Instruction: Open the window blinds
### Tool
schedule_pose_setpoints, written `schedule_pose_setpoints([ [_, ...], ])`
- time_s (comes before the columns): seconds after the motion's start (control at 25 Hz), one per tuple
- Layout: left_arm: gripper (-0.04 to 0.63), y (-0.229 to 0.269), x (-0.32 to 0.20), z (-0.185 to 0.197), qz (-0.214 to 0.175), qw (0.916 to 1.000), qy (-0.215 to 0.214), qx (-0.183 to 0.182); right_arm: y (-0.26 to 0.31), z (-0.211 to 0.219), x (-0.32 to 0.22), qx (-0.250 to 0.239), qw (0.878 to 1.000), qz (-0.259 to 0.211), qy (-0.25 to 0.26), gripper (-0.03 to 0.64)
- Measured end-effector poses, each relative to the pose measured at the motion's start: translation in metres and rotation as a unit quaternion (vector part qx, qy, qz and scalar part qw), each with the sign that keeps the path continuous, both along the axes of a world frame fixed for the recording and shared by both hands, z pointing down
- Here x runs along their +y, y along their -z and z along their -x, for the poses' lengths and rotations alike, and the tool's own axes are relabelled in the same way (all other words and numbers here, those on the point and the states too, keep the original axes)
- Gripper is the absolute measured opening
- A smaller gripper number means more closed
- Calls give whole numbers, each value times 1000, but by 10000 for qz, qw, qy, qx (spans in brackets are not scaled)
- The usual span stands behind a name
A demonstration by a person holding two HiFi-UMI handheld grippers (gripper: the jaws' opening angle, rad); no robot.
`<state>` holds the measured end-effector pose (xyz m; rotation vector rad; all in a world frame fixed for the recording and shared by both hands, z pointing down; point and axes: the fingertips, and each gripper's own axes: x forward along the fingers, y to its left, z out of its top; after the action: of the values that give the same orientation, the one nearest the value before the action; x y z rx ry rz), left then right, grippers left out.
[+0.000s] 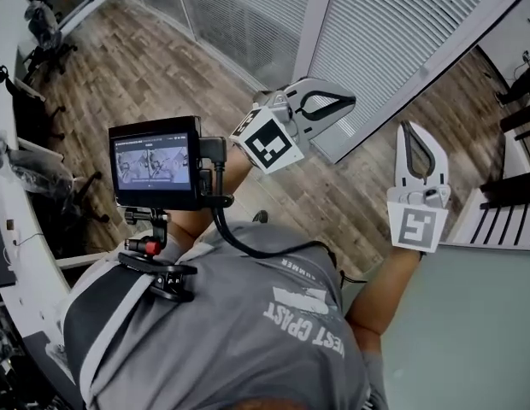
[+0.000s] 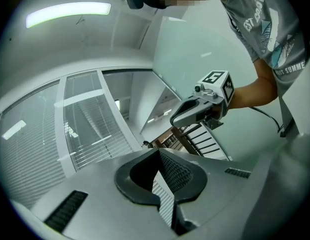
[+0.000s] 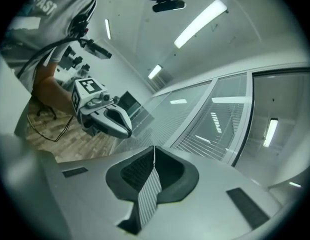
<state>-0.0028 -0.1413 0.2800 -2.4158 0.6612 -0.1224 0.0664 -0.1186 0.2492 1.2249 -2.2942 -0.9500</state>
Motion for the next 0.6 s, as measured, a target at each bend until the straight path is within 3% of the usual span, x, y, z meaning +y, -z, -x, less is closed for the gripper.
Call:
schedule_pose_setpoints([
  [0.2, 3, -6, -53, 11, -26, 9999, -143, 92, -15, 18, -53, 441, 9985, 232, -223, 6],
  [0.36, 3, 3, -116, 22, 105, 9987, -152, 476, -13, 35, -116, 802, 9961, 321, -187, 6],
  [0.48, 3, -1, -200, -10, 61, 9962, -153, 850, -28, 8, -199, 987, 9943, 388, -100, 6],
  [0.6, 3, -14, -299, -59, 80, 9967, 1, 814, -43, -36, -297, 1057, 9931, 503, 32, 6],
])
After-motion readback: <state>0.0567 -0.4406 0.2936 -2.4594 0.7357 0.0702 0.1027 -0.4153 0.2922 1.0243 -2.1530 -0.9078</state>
